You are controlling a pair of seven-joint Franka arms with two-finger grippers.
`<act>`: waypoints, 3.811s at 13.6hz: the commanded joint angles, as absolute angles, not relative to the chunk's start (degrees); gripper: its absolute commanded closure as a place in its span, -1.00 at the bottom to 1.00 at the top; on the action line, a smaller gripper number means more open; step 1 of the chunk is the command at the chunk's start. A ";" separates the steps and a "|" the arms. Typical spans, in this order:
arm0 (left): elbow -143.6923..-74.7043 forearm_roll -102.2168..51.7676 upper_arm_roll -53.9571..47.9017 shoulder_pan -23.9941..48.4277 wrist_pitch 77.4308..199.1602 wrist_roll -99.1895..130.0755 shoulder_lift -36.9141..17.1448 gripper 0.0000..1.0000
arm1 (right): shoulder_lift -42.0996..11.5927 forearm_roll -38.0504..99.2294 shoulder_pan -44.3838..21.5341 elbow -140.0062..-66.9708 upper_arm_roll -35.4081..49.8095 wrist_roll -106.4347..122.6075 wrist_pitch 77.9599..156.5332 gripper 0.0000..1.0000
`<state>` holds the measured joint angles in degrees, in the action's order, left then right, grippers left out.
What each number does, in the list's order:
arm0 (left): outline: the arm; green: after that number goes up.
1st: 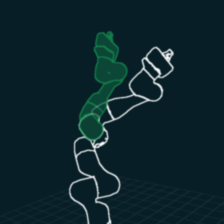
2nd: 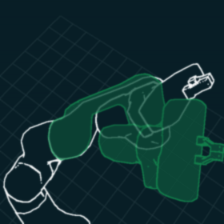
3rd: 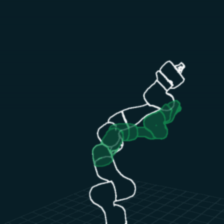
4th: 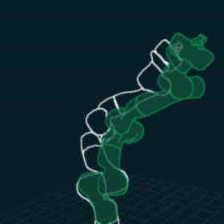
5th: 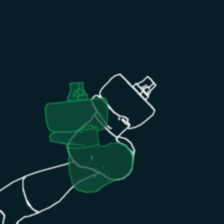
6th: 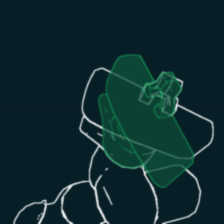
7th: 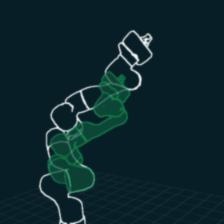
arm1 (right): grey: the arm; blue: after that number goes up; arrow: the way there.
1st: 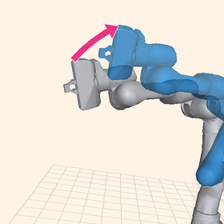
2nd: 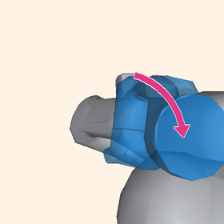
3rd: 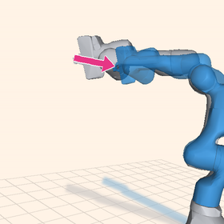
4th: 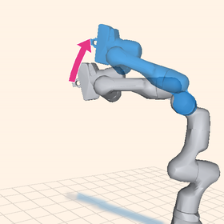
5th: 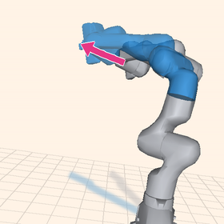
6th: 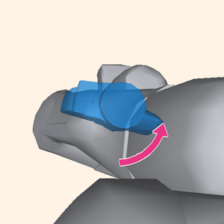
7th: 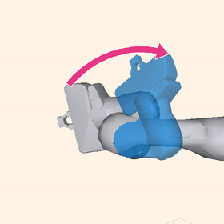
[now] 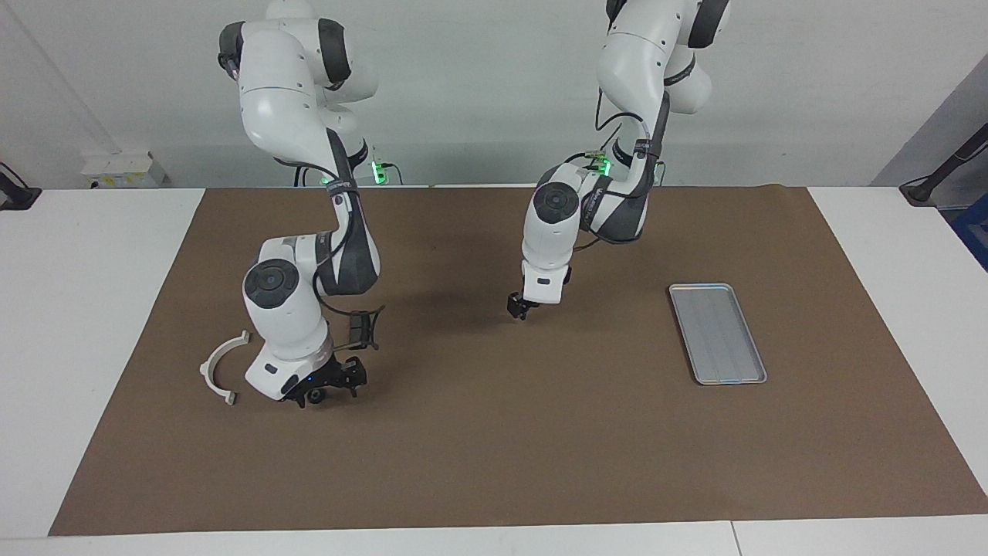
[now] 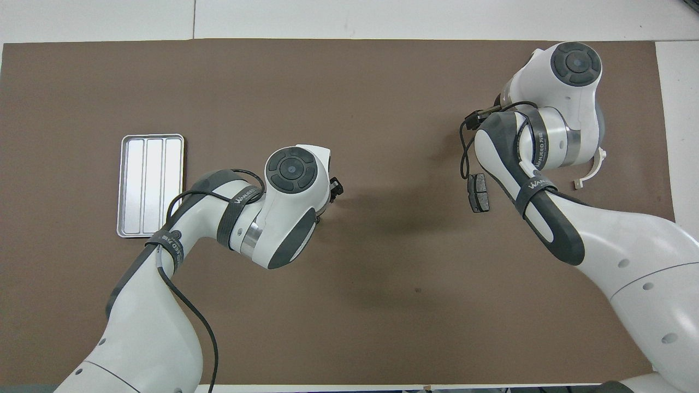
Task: Pick bearing gear from pile to tray
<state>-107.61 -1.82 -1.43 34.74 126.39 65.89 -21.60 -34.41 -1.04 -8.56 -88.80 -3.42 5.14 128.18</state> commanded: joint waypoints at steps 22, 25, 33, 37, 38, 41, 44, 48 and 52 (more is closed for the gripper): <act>-114.26 -1.58 -0.79 35.86 131.66 65.48 -18.54 0.85 | -32.26 2.64 -4.40 -95.54 -2.29 9.23 133.07 -0.59; -113.56 -1.58 -0.70 34.98 130.26 65.30 -18.11 1.00 | -32.17 2.64 -3.87 -95.62 -2.29 9.23 132.54 -0.55; -114.08 -1.67 -0.44 11.82 112.52 32.50 -5.28 1.00 | -32.17 2.64 -4.31 -95.71 -2.29 8.35 132.28 -0.22; -118.55 -1.67 -0.44 -0.68 118.45 13.47 -4.22 1.00 | -32.08 2.72 -4.31 -95.80 -2.29 8.35 132.28 0.33; -120.91 -1.67 -0.44 -1.40 121.96 13.36 -3.70 1.00 | -31.99 2.72 -4.22 -96.15 -2.29 8.44 132.36 0.39; -125.23 -1.67 -0.26 -1.58 127.87 13.18 -3.69 1.00 | -31.73 2.64 -4.13 -96.59 -2.29 8.61 132.36 0.67; -125.51 -1.67 -0.26 -2.02 129.99 13.71 -4.75 1.00 | -31.64 2.64 -4.48 -96.33 -2.29 8.44 132.10 1.00; -128.84 -1.67 -0.35 -2.81 134.63 13.88 -4.92 1.00 | -31.38 2.64 -7.11 -92.74 -2.20 3.37 126.85 1.00; -129.64 -1.67 -0.35 -2.20 135.79 14.33 -5.80 1.00 | -30.50 2.64 -13.87 -90.35 -2.11 -13.14 122.26 1.00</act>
